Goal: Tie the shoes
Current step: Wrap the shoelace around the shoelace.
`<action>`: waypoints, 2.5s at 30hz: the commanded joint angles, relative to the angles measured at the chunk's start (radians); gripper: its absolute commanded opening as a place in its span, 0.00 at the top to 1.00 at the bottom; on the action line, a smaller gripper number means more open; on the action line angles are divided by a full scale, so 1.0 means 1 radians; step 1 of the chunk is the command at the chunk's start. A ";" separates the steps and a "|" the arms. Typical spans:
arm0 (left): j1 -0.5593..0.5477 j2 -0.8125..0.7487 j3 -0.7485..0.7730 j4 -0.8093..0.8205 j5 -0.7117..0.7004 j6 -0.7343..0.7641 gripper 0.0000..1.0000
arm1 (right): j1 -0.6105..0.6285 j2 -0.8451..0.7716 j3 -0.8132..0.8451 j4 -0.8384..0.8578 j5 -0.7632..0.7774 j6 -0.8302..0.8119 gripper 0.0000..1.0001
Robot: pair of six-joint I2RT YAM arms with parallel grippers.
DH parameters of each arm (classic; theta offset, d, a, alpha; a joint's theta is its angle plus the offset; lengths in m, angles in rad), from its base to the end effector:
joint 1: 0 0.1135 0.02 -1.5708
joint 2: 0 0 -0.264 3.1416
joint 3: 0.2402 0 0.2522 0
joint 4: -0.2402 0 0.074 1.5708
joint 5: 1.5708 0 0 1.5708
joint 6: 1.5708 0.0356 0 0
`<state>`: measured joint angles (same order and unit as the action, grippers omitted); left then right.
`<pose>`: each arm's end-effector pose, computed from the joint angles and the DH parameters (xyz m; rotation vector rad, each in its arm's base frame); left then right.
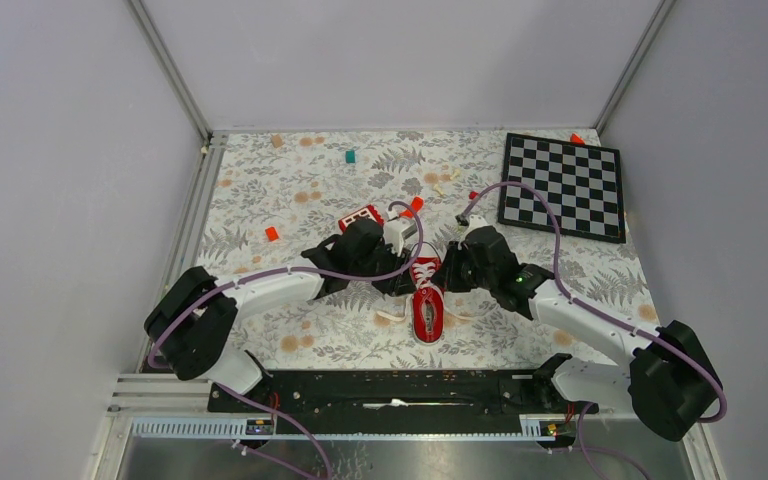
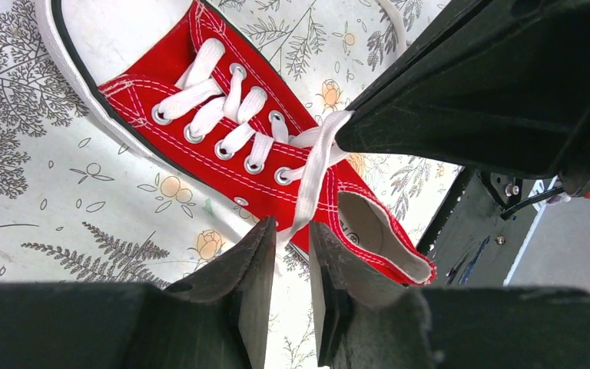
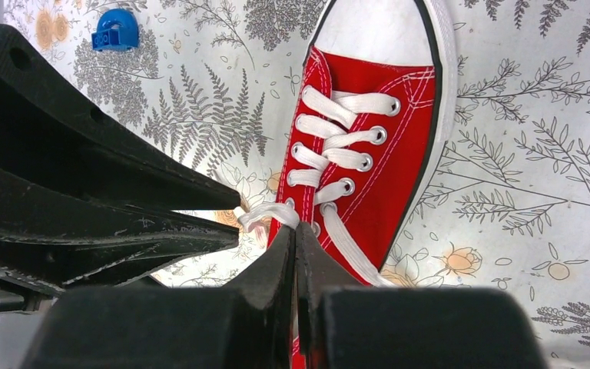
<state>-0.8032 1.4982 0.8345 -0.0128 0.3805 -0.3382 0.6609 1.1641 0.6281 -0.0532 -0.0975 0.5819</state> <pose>0.2087 -0.2353 0.2061 0.7661 2.2767 -1.0073 0.1935 0.1548 0.2216 -0.1490 2.2692 0.7975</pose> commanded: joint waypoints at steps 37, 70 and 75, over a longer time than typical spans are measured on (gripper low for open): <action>0.002 -0.090 -0.142 0.339 -0.087 -0.079 0.90 | -0.014 0.032 0.068 0.091 0.021 0.119 1.00; 0.009 -0.046 -0.095 0.296 -0.070 0.026 0.92 | -0.014 0.057 0.069 0.100 -0.001 0.121 1.00; 0.019 -0.098 -0.126 0.266 -0.150 0.020 0.73 | -0.014 0.055 0.063 0.099 0.002 0.122 1.00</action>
<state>-0.7952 1.4647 0.7254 0.2428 0.3008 -0.3447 0.6586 1.2282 0.6884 -0.0090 -0.0978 0.6945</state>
